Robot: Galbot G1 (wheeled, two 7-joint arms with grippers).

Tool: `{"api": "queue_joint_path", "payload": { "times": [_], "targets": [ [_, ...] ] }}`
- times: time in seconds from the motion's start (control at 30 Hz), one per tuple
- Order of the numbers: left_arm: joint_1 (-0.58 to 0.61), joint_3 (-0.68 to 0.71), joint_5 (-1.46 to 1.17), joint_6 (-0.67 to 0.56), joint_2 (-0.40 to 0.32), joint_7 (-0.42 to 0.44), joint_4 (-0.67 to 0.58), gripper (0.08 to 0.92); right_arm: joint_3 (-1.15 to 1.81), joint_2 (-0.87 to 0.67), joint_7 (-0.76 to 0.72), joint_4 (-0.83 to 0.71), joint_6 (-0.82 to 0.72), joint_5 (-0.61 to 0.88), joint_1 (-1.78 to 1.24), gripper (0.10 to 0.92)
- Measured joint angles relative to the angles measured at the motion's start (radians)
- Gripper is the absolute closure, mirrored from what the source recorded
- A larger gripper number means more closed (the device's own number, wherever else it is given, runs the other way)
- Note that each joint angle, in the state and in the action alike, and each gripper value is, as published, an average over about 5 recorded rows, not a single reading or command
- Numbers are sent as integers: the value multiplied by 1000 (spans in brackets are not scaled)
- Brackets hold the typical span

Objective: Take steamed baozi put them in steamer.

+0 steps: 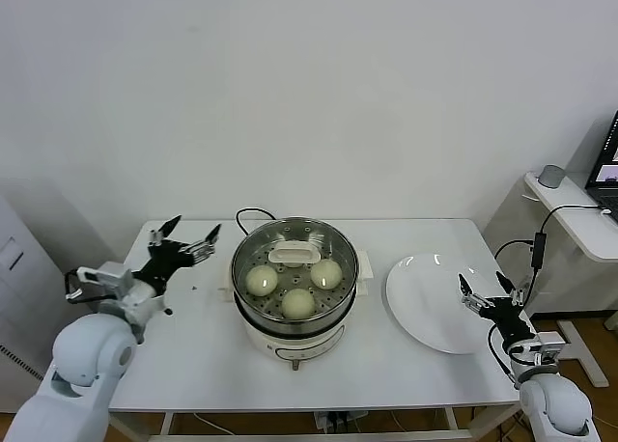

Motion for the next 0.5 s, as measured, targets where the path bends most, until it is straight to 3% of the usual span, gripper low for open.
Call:
{"api": "queue_joint_path", "payload": {
  "times": [0.5],
  "targets": [
    [54,-60,11,-144,12,24,210,177,-6,16,32,31,-43,-3,-12,203]
  ]
}}
